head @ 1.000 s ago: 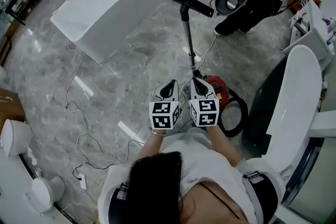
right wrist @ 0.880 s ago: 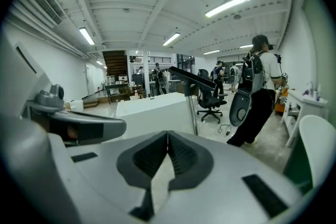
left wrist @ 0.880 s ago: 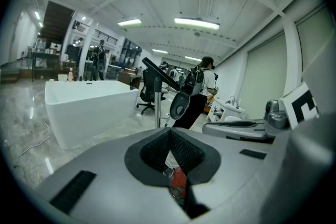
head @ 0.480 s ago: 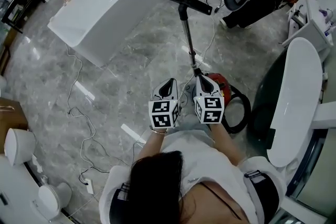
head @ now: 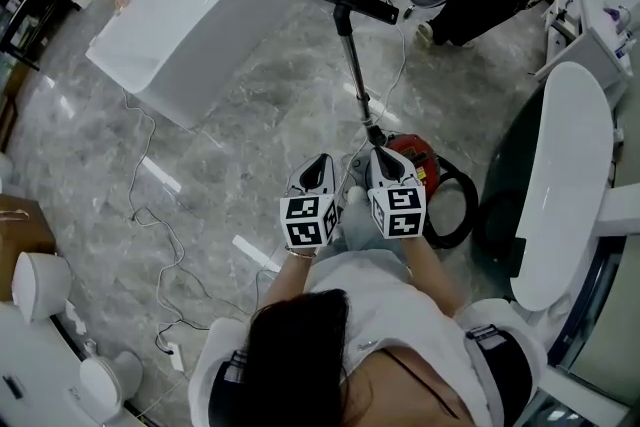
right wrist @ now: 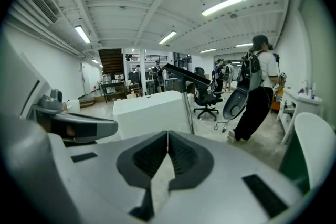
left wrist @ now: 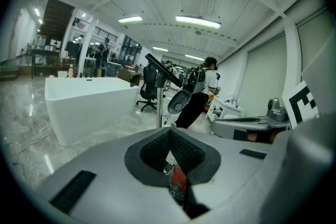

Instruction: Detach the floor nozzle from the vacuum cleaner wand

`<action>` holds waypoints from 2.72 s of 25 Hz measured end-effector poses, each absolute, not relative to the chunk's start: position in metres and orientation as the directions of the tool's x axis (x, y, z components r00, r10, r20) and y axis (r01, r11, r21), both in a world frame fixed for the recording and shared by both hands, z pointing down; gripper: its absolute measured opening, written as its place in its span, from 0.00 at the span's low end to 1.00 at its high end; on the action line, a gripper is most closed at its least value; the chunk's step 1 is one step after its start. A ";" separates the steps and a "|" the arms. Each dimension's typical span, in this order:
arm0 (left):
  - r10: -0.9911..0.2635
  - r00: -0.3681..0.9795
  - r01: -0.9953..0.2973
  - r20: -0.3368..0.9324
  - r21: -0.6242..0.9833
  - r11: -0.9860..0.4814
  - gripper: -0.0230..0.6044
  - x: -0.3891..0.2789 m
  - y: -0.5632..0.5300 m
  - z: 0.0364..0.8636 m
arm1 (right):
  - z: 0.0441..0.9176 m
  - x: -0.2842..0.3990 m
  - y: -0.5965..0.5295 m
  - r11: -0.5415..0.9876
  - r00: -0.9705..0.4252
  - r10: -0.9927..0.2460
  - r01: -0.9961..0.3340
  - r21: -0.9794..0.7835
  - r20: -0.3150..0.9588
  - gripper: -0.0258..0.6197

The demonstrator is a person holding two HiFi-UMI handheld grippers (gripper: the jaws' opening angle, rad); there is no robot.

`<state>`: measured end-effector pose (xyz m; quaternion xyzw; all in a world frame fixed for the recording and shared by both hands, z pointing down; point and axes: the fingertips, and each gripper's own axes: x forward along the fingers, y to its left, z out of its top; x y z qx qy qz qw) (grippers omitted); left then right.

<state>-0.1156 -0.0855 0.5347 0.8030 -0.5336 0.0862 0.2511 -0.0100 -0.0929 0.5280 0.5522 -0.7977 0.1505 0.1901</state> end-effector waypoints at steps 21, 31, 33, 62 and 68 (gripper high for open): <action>-0.811 0.424 -0.898 0.403 0.307 -0.317 0.04 -0.094 -0.135 0.530 | 0.526 0.013 -0.146 0.330 -0.310 -0.837 -0.943 -0.035 0.450 0.06; -0.819 0.409 -0.903 0.404 0.312 -0.297 0.04 -0.086 -0.167 0.526 | 0.518 0.019 -0.185 0.353 -0.346 -0.839 -0.934 -0.064 0.420 0.06; -0.820 0.406 -0.903 0.404 0.314 -0.293 0.04 -0.085 -0.171 0.527 | 0.518 0.020 -0.191 0.359 -0.351 -0.837 -0.931 -0.063 0.421 0.07; -0.835 0.375 -0.916 0.403 0.297 -0.268 0.04 -0.065 -0.249 0.528 | 0.503 0.047 -0.285 0.414 -0.410 -0.827 -0.907 -0.078 0.385 0.07; -0.847 0.359 -0.919 0.392 0.305 -0.249 0.04 -0.062 -0.271 0.526 | 0.499 0.046 -0.304 0.448 -0.446 -0.816 -0.890 -0.084 0.367 0.07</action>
